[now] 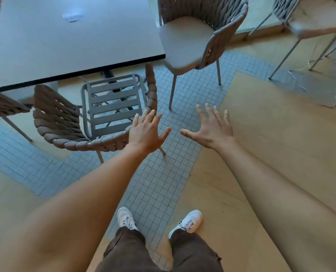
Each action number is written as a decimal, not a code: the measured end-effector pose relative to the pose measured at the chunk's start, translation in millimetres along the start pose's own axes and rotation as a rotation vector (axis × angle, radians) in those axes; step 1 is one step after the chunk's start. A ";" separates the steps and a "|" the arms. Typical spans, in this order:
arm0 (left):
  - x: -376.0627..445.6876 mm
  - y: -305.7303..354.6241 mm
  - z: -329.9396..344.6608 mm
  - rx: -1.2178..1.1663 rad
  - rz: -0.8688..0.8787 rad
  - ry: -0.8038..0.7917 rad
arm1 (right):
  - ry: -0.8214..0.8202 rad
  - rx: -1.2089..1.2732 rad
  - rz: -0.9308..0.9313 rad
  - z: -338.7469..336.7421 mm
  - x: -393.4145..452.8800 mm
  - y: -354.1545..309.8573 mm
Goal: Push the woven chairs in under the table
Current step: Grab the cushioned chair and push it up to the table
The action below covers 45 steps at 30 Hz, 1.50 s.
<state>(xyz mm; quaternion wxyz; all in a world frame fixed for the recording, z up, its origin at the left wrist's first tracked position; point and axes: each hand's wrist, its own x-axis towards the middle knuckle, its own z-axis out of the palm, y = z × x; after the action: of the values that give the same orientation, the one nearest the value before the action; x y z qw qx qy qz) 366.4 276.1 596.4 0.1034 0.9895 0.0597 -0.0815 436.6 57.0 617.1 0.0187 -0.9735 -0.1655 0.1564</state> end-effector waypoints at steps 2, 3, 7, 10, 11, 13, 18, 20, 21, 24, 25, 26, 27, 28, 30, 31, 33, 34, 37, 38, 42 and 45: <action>11.2 23.3 -3.6 -0.003 -0.010 0.016 | 0.016 -0.008 -0.006 -9.4 4.5 26.7; 17.3 33.1 -5.2 -0.009 -0.010 0.024 | 0.020 -0.015 -0.009 -13.0 7.4 38.1; 42.0 66.8 -8.9 -0.007 0.006 0.024 | 0.040 -0.017 -0.008 -21.0 22.5 74.8; 66.6 89.7 -11.5 -0.007 0.024 0.014 | 0.046 -0.018 0.005 -26.4 42.9 97.6; 77.1 96.2 -12.4 -0.012 0.031 0.015 | 0.047 -0.013 0.009 -28.6 51.2 104.2; 99.0 107.5 -13.5 -0.023 0.046 0.017 | 0.047 -0.005 0.016 -33.0 68.9 115.9; 169.4 126.4 -15.7 -0.034 0.072 0.023 | 0.045 -0.011 0.039 -48.9 125.6 143.9; 202.1 132.3 -15.1 -0.047 0.072 0.017 | 0.040 0.003 0.048 -55.7 151.1 155.4; 217.4 135.1 -15.2 -0.052 0.072 0.013 | 0.036 0.001 0.052 -59.4 163.3 161.2; 257.8 144.3 -15.4 -0.051 0.083 -0.003 | 0.030 -0.004 0.059 -71.9 197.1 178.3; 271.5 147.8 -16.3 -0.050 0.089 -0.008 | 0.037 0.005 0.063 -75.7 207.8 184.7; 284.3 151.2 -18.1 -0.053 0.089 -0.015 | 0.043 0.015 0.065 -79.7 217.2 189.9; 297.6 155.3 -19.8 -0.055 0.091 -0.018 | 0.042 0.021 0.064 -84.0 227.7 195.7; 310.5 159.8 -21.3 -0.053 0.090 -0.019 | 0.036 0.023 0.064 -88.1 238.2 201.9; 330.5 168.5 -24.5 -0.050 0.094 -0.020 | 0.028 0.018 0.057 -94.8 254.8 212.6; 342.4 173.9 -26.6 -0.046 0.097 -0.021 | 0.027 0.015 0.056 -98.7 265.3 220.0; 368.5 188.2 -28.8 -0.050 0.090 -0.011 | 0.026 0.019 0.052 -106.6 288.1 238.2; 375.4 191.3 -30.1 -0.045 0.098 -0.001 | 0.033 0.015 0.046 -109.2 293.8 242.6; 409.8 212.3 -30.2 -0.019 0.101 0.010 | 0.026 0.020 0.023 -118.6 326.4 270.3; 420.1 219.1 -30.2 -0.016 0.095 0.014 | 0.022 0.018 0.011 -120.6 335.9 279.5; 460.9 250.2 -32.3 -0.039 0.014 0.030 | 0.003 0.010 -0.058 -132.3 379.0 322.6; 482.2 274.8 -31.0 -0.041 -0.037 0.030 | -0.019 -0.015 -0.126 -144.5 403.5 354.2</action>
<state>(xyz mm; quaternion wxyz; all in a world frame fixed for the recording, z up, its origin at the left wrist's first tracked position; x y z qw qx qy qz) 880.5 64.7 596.3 0.1211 0.9870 0.0809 -0.0674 955.2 -143.0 602.8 0.0198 -0.9598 -0.2278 0.1630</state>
